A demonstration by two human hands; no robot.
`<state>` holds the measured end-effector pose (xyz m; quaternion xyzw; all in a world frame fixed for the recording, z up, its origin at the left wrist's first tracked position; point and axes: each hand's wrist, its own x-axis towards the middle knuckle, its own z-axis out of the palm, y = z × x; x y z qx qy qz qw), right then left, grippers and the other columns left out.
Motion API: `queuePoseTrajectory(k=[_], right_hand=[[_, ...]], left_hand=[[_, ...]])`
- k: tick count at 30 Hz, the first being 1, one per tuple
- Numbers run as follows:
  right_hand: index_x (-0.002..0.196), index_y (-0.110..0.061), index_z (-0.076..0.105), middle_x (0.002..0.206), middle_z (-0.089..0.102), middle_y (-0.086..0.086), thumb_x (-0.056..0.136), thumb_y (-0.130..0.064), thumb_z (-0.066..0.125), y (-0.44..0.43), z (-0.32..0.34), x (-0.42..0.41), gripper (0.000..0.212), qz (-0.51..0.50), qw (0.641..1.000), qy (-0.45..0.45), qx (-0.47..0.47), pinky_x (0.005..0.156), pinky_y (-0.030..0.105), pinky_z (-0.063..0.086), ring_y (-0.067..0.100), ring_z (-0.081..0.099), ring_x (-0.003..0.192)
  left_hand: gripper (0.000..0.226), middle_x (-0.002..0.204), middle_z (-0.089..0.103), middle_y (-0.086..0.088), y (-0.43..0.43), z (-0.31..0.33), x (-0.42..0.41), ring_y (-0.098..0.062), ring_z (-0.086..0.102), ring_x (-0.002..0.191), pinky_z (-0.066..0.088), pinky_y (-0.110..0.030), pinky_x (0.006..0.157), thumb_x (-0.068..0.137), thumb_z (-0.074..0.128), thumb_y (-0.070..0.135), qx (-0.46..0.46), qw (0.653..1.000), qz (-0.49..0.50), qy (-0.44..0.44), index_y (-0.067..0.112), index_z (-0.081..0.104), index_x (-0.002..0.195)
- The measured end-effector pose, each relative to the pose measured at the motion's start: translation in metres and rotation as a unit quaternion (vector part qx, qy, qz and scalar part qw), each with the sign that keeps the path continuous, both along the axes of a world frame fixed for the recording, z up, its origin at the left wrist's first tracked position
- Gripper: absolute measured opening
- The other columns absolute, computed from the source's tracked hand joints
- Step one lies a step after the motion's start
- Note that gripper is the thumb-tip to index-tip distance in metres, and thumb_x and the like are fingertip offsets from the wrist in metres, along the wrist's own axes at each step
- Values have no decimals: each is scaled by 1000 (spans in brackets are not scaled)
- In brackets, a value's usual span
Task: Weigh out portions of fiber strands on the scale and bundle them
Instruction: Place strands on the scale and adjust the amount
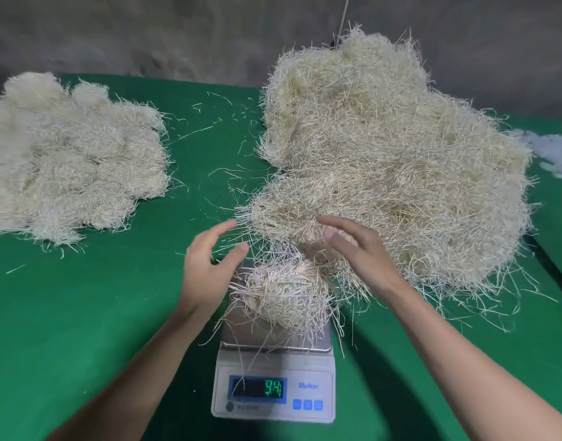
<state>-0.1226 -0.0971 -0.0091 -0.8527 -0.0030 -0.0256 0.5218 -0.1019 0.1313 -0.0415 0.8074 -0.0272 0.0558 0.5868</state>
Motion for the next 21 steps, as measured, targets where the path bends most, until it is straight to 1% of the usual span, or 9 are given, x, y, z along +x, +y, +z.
queuePoseTrajectory(k=[2,4,6,9,12,14,16,18,21], right_hand=[[116,-42,53,133,48,-16,85,-47,49,0,6,-3,31,-5,999,-44,-12,106,34,27,4,39,127],[117,-37,54,134,50,-10,87,-44,48,0,10,-6,30,1,997,-72,-23,110,40,26,8,41,128],[116,-36,54,133,49,-10,90,-42,48,0,10,-8,27,7,996,-85,-35,112,44,25,10,41,128],[113,-37,55,130,49,-13,84,-45,45,0,10,-10,32,11,996,-78,-33,113,46,24,8,42,127],[111,-38,56,131,50,-13,84,-44,47,0,9,-11,29,15,997,-69,-35,112,47,25,9,42,128],[111,-38,57,130,50,-14,89,-37,51,0,7,-10,22,18,997,-68,-38,112,46,26,9,43,127],[111,-36,58,127,51,-16,92,-30,52,-1,4,-10,21,21,997,-67,-38,112,44,27,7,44,126],[112,-36,59,126,50,-18,92,-30,53,0,3,-11,21,24,997,-63,-35,111,42,27,6,44,125],[113,-34,59,128,49,-17,93,-29,53,1,2,-11,22,32,997,-56,-38,111,39,25,7,43,127]], left_hand=[[37,126,50,19,3,4,1,-6,40,126,26,-32,106,88,63,25,3,999,22,-24,41,54,120],[34,123,51,20,4,8,1,-6,40,126,27,-32,106,89,62,25,-1,999,25,-40,45,54,115],[32,120,52,23,3,10,1,-5,42,125,28,-30,106,90,61,24,-13,999,23,-42,47,55,111],[29,116,51,28,1,11,0,-1,43,121,29,-27,103,89,61,25,-15,999,13,-32,42,57,112],[27,119,54,21,0,9,-1,1,45,118,29,-26,101,89,61,25,-12,1000,6,-23,41,58,112],[27,117,55,23,0,8,-2,9,45,114,30,-22,98,89,62,26,-10,1000,1,-24,43,58,109],[27,116,56,24,-1,7,-2,16,45,111,32,-19,97,89,62,26,-12,1000,-4,-24,45,58,107],[27,117,57,22,-1,5,-2,14,46,111,33,-21,99,88,63,25,-18,1000,-4,-23,46,58,105],[26,119,59,19,0,4,-2,6,49,115,35,-26,101,88,63,27,-21,1000,-6,-22,47,59,104]])
